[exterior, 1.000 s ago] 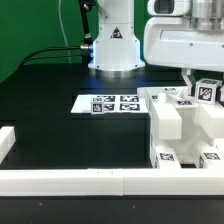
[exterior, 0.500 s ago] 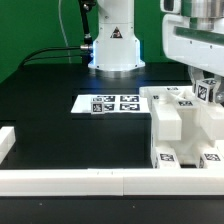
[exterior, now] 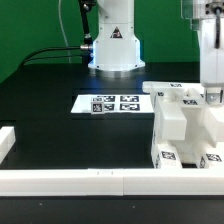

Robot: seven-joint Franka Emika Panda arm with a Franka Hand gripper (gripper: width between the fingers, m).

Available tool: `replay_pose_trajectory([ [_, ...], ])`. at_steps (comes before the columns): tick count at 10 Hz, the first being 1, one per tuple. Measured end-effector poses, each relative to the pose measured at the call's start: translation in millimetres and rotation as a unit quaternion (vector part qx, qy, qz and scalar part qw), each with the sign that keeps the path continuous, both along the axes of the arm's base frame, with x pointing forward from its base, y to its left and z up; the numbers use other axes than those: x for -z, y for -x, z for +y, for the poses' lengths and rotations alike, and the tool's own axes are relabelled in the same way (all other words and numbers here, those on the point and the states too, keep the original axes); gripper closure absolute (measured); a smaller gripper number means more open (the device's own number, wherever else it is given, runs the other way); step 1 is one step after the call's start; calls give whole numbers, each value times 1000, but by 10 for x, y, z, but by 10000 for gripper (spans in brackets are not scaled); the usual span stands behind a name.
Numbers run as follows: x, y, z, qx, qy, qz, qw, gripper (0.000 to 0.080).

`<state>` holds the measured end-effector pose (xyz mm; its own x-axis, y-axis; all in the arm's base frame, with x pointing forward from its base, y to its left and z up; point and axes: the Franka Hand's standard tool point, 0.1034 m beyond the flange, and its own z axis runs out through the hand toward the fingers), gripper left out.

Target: Assemble chair

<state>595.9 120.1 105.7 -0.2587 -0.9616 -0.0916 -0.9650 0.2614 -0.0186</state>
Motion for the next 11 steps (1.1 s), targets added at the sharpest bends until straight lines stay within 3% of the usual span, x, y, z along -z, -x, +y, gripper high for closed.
replay_pose_trajectory([
  [1, 4, 2, 3, -5, 0, 0, 1000, 528],
  [2, 2, 5, -4, -31, 2, 0, 1000, 333],
  [3, -14, 21, -15, -111, 1, 8, 994, 333],
  [4, -35, -4, -12, -190, -2, 9, 982, 187],
  [9, -13, 28, -31, -415, 5, -1, 910, 151],
  [11, -75, 67, 16, -534, 44, -4, 845, 151],
])
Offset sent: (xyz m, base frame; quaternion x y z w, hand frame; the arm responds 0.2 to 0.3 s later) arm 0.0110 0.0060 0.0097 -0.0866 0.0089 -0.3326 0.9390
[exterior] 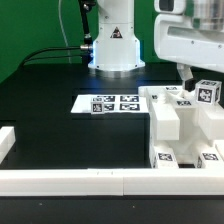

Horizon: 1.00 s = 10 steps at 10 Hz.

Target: Assemble chair

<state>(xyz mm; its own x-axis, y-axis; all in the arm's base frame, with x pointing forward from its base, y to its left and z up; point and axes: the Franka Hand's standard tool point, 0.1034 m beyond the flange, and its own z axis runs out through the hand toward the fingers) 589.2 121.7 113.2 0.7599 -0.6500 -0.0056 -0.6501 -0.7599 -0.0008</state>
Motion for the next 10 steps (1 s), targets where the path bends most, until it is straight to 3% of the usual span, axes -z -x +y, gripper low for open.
replay_pose_trajectory([
  [3, 27, 30, 28, 3, 3, -3, 1000, 163],
  [5, 35, 35, 34, 51, 3, -3, 999, 522],
  [8, 44, -17, 14, 188, -4, -5, 982, 520],
  [10, 44, -51, 52, 308, -14, -5, 951, 520],
])
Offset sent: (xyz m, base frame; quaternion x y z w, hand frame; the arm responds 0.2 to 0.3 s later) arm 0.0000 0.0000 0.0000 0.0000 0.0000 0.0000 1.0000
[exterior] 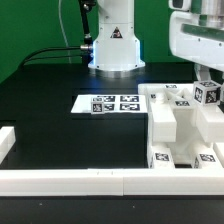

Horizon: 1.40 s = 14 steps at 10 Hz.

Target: Assemble chair

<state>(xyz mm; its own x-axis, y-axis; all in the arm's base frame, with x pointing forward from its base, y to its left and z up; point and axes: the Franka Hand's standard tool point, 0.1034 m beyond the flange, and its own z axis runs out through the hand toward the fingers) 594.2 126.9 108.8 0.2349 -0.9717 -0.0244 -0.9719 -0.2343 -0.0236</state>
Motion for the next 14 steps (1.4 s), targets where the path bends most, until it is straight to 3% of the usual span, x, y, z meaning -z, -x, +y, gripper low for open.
replay_pose_trajectory([
  [3, -1, -40, 42, 169, -43, -10, 985, 518],
  [5, 1, -47, 40, 204, -51, -16, 978, 518],
  [7, 12, -43, 41, 200, -50, -16, 978, 284],
  [8, 14, -42, 41, 187, -50, -17, 981, 284],
  [9, 6, -46, 25, 149, -47, -20, 987, 180],
  [10, -31, -63, -35, 43, -44, -28, 998, 156],
  [14, -24, -62, -91, -189, -31, -41, 981, 150],
])
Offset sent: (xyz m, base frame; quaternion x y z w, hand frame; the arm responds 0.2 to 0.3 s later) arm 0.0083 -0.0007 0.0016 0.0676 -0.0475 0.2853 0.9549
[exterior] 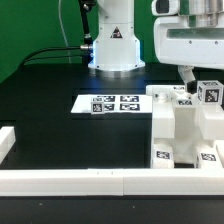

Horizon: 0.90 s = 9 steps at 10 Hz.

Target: Assemble chair

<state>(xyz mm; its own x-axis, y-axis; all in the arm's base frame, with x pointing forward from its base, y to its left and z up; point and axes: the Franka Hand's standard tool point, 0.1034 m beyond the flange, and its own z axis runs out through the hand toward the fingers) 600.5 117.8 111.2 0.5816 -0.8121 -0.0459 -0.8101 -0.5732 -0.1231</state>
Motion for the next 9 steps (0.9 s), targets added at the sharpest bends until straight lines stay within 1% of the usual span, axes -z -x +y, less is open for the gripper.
replay_pose_trajectory([
  [2, 6, 1, -5, -60, 5, -6, 998, 150],
  [3, 8, 3, -3, -114, 11, -11, 993, 150],
  [4, 14, 24, 36, -228, 44, -15, 973, 150],
  [5, 12, 27, 44, -349, 64, -19, 935, 150],
  [6, 13, 21, 20, -367, 65, -21, 928, 150],
  [8, 21, 24, 26, -330, 62, -18, 942, 162],
  [9, 24, 25, 26, -302, 60, -16, 951, 333],
])
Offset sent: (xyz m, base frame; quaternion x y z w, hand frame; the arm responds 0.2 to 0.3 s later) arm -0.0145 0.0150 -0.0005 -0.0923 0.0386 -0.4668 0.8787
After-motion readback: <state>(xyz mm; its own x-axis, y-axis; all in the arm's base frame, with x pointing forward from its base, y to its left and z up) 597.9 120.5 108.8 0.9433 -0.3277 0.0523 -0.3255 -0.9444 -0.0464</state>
